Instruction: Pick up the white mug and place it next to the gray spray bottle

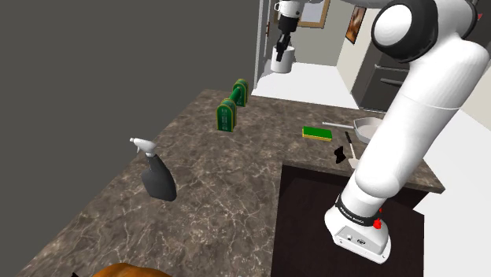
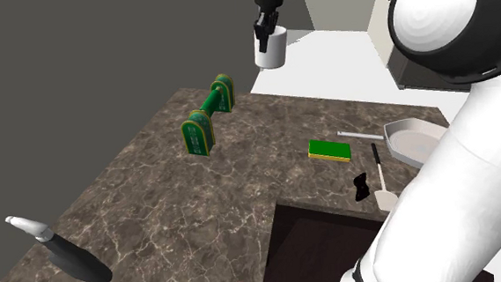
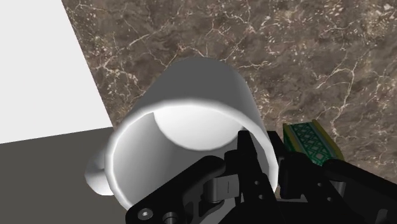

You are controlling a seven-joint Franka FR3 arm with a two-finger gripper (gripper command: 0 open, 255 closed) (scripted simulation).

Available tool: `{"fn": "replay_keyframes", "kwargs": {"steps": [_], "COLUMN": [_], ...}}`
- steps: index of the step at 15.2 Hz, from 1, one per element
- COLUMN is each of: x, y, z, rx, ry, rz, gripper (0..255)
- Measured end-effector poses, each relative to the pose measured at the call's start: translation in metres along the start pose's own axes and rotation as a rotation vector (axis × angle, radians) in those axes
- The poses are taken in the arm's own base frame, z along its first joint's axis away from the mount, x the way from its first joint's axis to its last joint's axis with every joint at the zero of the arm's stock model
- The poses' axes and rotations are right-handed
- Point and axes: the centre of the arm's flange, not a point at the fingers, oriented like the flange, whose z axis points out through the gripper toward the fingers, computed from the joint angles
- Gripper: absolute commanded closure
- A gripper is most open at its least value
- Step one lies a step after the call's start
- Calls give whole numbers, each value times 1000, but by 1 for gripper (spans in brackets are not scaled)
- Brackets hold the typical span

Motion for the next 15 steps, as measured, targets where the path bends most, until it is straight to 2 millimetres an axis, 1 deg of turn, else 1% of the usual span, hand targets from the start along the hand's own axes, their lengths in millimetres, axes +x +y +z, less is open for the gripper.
{"fn": "replay_keyframes", "kwargs": {"steps": [7,9,11,13,15], "x": [2,4,7,7,10], "y": [-1,-14,-40,-65,-88], "z": [-37,-41,-40,-44,-42], "rx": [0,1,1,1,1], "ry": [0,0,0,0,0], "rz": [0,0,-2,-1,-1], "gripper": [255,255,255,255,255]}}
